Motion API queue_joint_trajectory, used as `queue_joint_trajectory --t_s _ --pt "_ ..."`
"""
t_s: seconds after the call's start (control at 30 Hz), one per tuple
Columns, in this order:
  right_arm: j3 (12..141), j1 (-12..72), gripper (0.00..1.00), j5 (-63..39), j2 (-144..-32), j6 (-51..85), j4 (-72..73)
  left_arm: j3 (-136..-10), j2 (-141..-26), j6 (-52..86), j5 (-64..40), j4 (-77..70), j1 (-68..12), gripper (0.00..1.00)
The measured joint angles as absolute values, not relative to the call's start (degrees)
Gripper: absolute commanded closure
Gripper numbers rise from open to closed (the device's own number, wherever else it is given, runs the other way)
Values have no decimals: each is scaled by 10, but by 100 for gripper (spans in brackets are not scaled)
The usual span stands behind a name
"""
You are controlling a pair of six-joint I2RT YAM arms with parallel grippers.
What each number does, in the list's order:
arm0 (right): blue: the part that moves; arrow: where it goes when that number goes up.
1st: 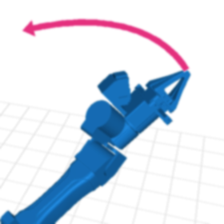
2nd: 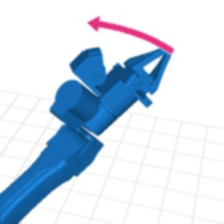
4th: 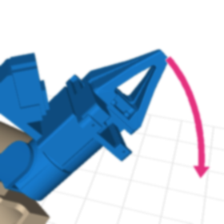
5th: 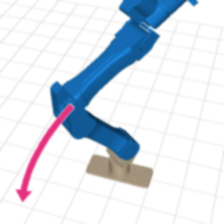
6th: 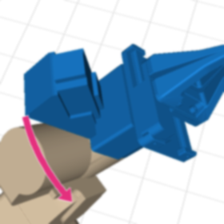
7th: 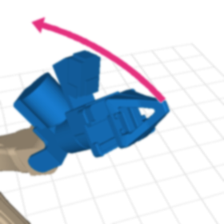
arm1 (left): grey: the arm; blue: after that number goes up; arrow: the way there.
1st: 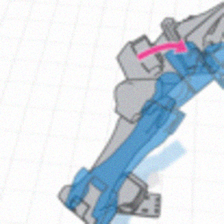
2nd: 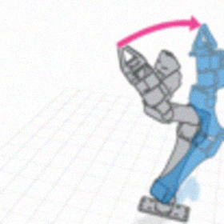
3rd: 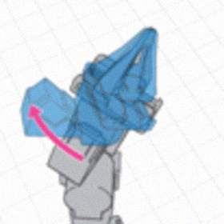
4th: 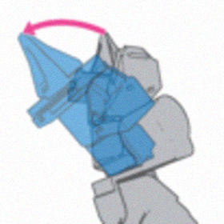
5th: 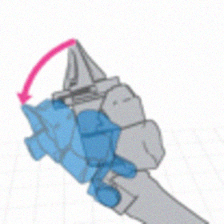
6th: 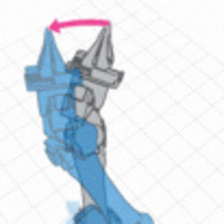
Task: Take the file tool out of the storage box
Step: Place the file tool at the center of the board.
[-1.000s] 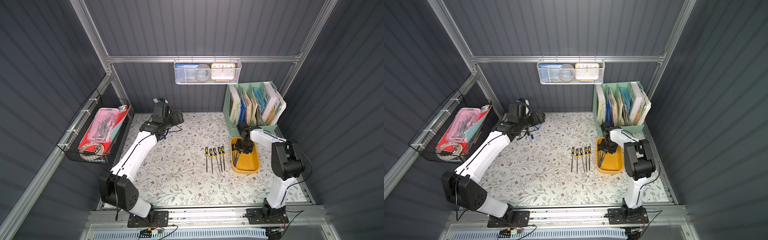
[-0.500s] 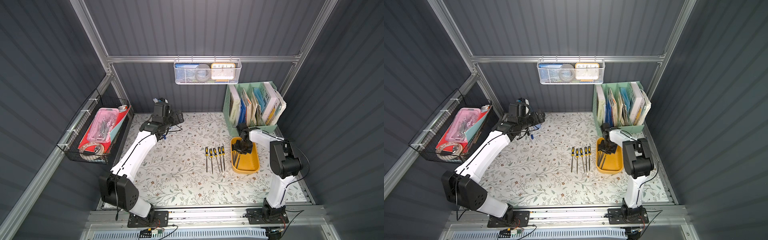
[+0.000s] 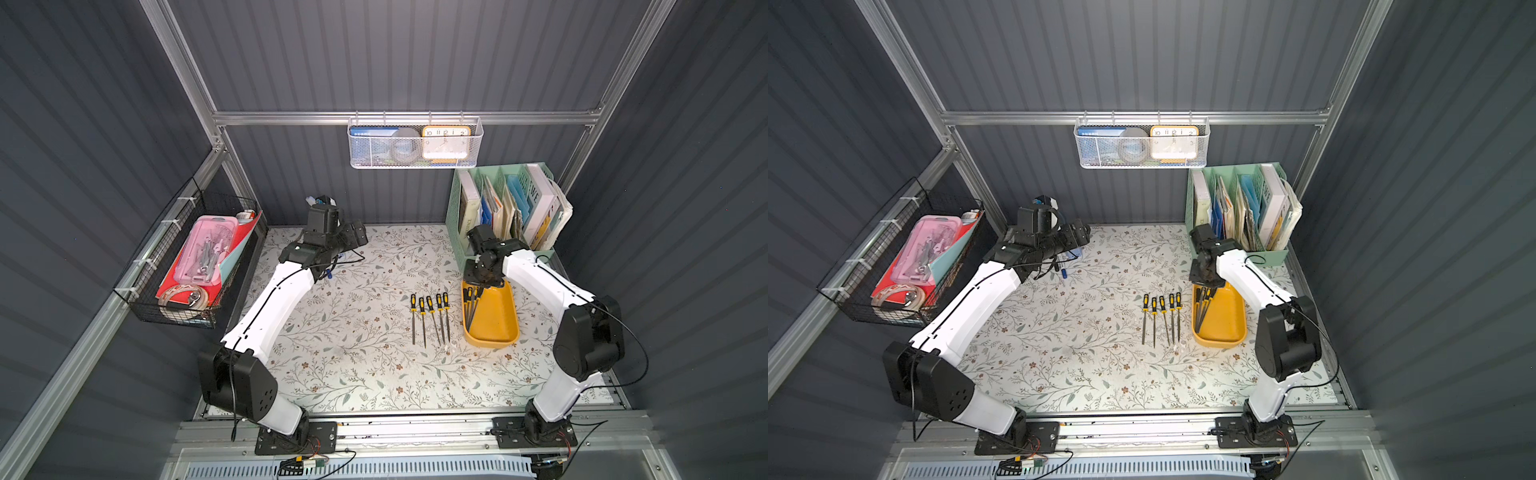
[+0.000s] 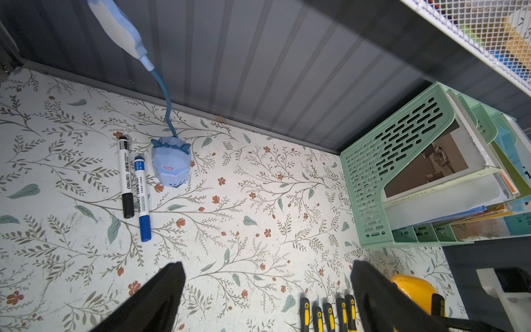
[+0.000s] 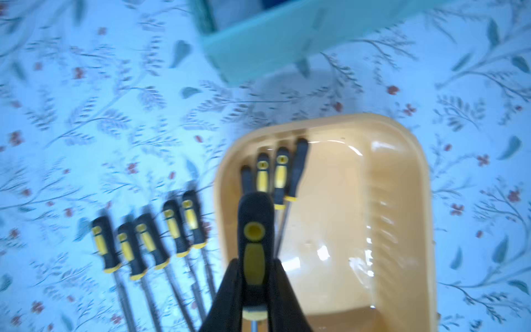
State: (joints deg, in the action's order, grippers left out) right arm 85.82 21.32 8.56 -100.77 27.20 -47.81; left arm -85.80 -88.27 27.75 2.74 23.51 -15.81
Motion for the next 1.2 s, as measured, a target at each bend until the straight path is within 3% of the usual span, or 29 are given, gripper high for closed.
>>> queue_joint_trajectory --t_s 0.2,0.37,0.7,1.03,1.2 --pt "919 348 100 56 -1063 312 -452 -858 -883 285 21 226 -158 4" --pt "1002 403 100 42 -1166 345 -442 -857 -882 285 20 225 -158 4" --pt "1067 415 100 39 -1290 379 -455 -843 -879 285 23 225 -158 3" --pt "1081 418 100 39 -1324 379 -477 -839 -878 285 24 225 -158 3" --pt "1085 418 93 39 -1330 379 -485 -839 -878 284 24 225 -158 3"
